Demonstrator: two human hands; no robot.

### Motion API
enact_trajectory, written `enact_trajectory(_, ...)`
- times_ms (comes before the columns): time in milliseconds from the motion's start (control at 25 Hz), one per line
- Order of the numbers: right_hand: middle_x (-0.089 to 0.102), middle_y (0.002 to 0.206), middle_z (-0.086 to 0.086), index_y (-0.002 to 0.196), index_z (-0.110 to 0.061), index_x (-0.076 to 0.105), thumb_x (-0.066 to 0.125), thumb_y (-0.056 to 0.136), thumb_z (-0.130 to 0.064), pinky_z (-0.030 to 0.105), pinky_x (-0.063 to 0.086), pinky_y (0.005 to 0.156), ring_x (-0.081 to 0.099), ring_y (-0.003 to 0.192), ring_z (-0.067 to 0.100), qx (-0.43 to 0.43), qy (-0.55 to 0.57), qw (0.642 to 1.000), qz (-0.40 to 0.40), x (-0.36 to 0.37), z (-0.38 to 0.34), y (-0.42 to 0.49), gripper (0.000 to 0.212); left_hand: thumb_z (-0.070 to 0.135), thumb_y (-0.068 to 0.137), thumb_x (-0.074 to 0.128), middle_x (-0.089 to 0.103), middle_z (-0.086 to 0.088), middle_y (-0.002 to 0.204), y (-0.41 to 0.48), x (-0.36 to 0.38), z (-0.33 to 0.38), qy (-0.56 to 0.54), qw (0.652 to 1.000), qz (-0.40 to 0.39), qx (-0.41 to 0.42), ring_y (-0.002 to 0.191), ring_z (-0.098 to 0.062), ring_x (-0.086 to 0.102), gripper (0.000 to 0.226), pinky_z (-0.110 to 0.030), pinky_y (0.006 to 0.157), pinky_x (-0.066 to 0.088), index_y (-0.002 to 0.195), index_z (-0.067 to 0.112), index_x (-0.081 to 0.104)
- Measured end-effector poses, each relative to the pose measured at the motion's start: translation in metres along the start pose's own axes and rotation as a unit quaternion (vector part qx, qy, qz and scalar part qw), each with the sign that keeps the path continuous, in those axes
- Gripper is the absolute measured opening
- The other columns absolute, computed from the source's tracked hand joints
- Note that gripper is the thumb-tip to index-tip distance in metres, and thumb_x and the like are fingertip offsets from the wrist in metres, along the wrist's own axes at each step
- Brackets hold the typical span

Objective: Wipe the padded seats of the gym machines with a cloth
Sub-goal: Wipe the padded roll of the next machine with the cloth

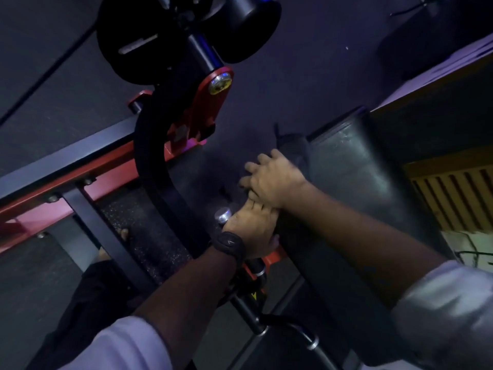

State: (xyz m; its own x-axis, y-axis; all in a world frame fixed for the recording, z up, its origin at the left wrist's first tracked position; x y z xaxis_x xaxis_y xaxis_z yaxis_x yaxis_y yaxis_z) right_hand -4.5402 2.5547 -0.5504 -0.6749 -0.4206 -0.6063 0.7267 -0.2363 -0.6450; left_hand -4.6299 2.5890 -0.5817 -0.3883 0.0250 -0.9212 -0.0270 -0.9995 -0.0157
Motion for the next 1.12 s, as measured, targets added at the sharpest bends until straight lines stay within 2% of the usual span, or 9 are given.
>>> enact_trajectory(80, 0.051, 0.14, -0.004, 0.143, -0.045, 0.046, 0.036, 0.099, -0.055, 0.047, 0.035, 0.099, 0.051, 0.121, 0.025, 0.003, 0.019, 1.0, 0.024, -0.001, 0.032, -0.007, 0.046, 0.051, 0.085, 0.05, 0.038, -0.026, 0.153, 0.001, 0.0, -0.003, 0.004, 1.0, 0.014, -0.01, 0.142, -0.041, 0.035, 0.092, -0.048, 0.123, 0.023, 0.154, -0.006, 0.025)
enact_trajectory(200, 0.052, 0.139, -0.001, 0.14, -0.043, 0.05, 0.037, 0.098, -0.055, 0.055, 0.033, 0.105, 0.052, 0.122, 0.029, 0.129, 0.03, 0.991, 0.002, 0.002, 0.09, -0.015, 0.046, 0.05, 0.084, 0.051, 0.03, -0.027, 0.158, 0.0, 0.003, -0.005, -0.011, 0.999, 0.027, -0.018, 0.147, -0.041, 0.028, 0.097, -0.048, 0.125, 0.018, 0.156, -0.007, 0.018)
enact_trajectory(400, 0.048, 0.142, -0.001, 0.144, -0.042, 0.045, 0.036, 0.098, -0.055, 0.049, 0.039, 0.097, 0.052, 0.121, 0.029, 0.041, -0.014, 0.999, -0.013, 0.01, 0.078, -0.026, 0.048, 0.05, 0.086, 0.047, 0.024, -0.03, 0.16, 0.0, 0.005, -0.002, 0.001, 1.0, 0.016, -0.016, 0.15, -0.042, 0.021, 0.095, -0.049, 0.126, 0.015, 0.157, -0.006, 0.016)
enact_trajectory(520, 0.054, 0.137, 0.002, 0.134, -0.038, 0.056, 0.038, 0.098, -0.052, 0.047, 0.037, 0.098, 0.054, 0.121, 0.03, 0.192, 0.039, 0.98, -0.027, 0.001, 0.126, -0.022, 0.043, 0.049, 0.087, 0.046, 0.008, -0.032, 0.164, -0.001, 0.003, -0.004, -0.006, 1.0, 0.021, -0.013, 0.154, -0.042, 0.006, 0.096, -0.049, 0.126, 0.012, 0.157, -0.008, 0.01)
enact_trajectory(640, 0.054, 0.134, 0.001, 0.134, -0.035, 0.057, 0.035, 0.101, -0.05, 0.045, 0.038, 0.091, 0.053, 0.118, 0.029, 0.099, -0.003, 0.995, -0.014, 0.006, 0.053, -0.005, 0.042, 0.048, 0.085, 0.049, 0.019, -0.03, 0.162, -0.001, 0.004, -0.003, -0.01, 1.0, 0.007, -0.014, 0.153, -0.042, 0.015, 0.096, -0.048, 0.125, 0.012, 0.157, -0.006, 0.016)
enact_trajectory(720, 0.052, 0.137, 0.0, 0.136, -0.036, 0.053, 0.036, 0.099, -0.053, 0.045, 0.039, 0.093, 0.053, 0.12, 0.028, 0.047, 0.002, 0.999, -0.013, 0.01, 0.065, -0.014, 0.044, 0.048, 0.086, 0.049, 0.019, -0.03, 0.162, 0.0, 0.004, -0.004, -0.011, 1.0, 0.01, -0.015, 0.153, -0.042, 0.015, 0.096, -0.048, 0.125, 0.012, 0.157, -0.006, 0.015)
enact_trajectory(880, 0.055, 0.134, 0.003, 0.132, -0.036, 0.058, 0.036, 0.097, -0.053, 0.047, 0.037, 0.097, 0.055, 0.118, 0.03, 0.213, 0.028, 0.977, -0.008, 0.004, 0.136, -0.027, 0.044, 0.048, 0.087, 0.047, 0.003, -0.032, 0.164, -0.001, 0.005, -0.005, -0.014, 1.0, 0.016, -0.016, 0.155, -0.042, 0.003, 0.097, -0.049, 0.126, 0.012, 0.157, -0.008, 0.009)
enact_trajectory(1040, 0.05, 0.14, 0.001, 0.14, -0.041, 0.046, 0.034, 0.093, -0.059, 0.048, 0.036, 0.099, 0.052, 0.121, 0.029, 0.079, 0.006, 0.997, -0.005, 0.012, 0.092, -0.029, 0.052, 0.047, 0.082, 0.052, 0.02, -0.032, 0.162, -0.001, 0.006, -0.005, -0.019, 1.0, 0.011, -0.019, 0.153, -0.042, 0.015, 0.097, -0.049, 0.123, 0.02, 0.155, -0.008, 0.021)
enact_trajectory(1120, 0.048, 0.144, 0.001, 0.144, -0.045, 0.039, 0.036, 0.091, -0.063, 0.052, 0.034, 0.105, 0.052, 0.124, 0.031, 0.149, 0.032, 0.988, -0.006, 0.012, 0.151, -0.04, 0.056, 0.047, 0.083, 0.051, 0.015, -0.032, 0.163, 0.0, 0.005, -0.006, -0.022, 0.999, 0.022, -0.016, 0.153, -0.041, 0.013, 0.096, -0.049, 0.123, 0.019, 0.156, -0.007, 0.02)
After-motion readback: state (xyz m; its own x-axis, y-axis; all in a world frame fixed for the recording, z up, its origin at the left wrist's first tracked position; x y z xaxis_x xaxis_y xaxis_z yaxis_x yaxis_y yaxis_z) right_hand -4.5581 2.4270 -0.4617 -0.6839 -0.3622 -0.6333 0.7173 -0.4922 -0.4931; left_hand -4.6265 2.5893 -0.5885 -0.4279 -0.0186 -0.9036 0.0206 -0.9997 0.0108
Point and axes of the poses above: each hand's wrist, its own y-axis towards the middle knuckle, its own x-axis out of the palm, z = x × y, the point moved 10 cm from there along y, towards the middle knuckle
